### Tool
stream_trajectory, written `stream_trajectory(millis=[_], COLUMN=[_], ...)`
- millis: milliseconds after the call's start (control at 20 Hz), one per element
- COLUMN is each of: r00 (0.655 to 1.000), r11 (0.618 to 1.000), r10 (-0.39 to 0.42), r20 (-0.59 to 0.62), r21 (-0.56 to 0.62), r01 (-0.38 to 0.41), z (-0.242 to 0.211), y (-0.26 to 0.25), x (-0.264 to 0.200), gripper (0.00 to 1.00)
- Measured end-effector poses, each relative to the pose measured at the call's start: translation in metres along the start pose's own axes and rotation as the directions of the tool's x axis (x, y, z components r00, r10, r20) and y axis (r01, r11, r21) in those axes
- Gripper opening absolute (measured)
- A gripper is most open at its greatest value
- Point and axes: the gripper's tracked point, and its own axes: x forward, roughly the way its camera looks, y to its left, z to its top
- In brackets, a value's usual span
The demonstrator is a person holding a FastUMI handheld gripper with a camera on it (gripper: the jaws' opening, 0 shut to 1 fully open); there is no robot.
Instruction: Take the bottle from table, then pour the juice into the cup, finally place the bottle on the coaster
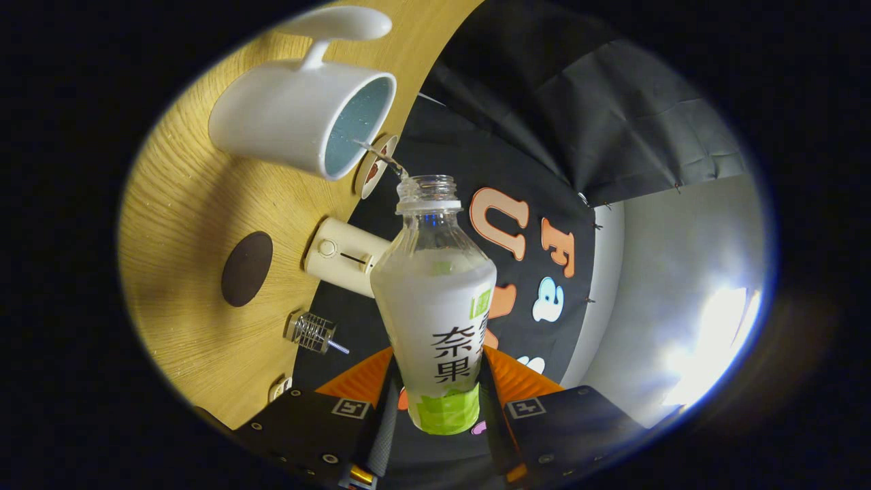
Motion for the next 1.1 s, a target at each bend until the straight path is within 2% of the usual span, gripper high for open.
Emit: stream_trajectory(millis=[850,1100], r00=[0.992,0.991], r11=[0.985,0.983], r10=[-0.094,-0.095], r20=[0.085,0.097], r21=[-0.138,-0.147], r01=[0.105,0.108], z=[0.015,0.016], y=[-0.024,-0.02], x=[0.012,0.016], gripper=[0.58,0.58])
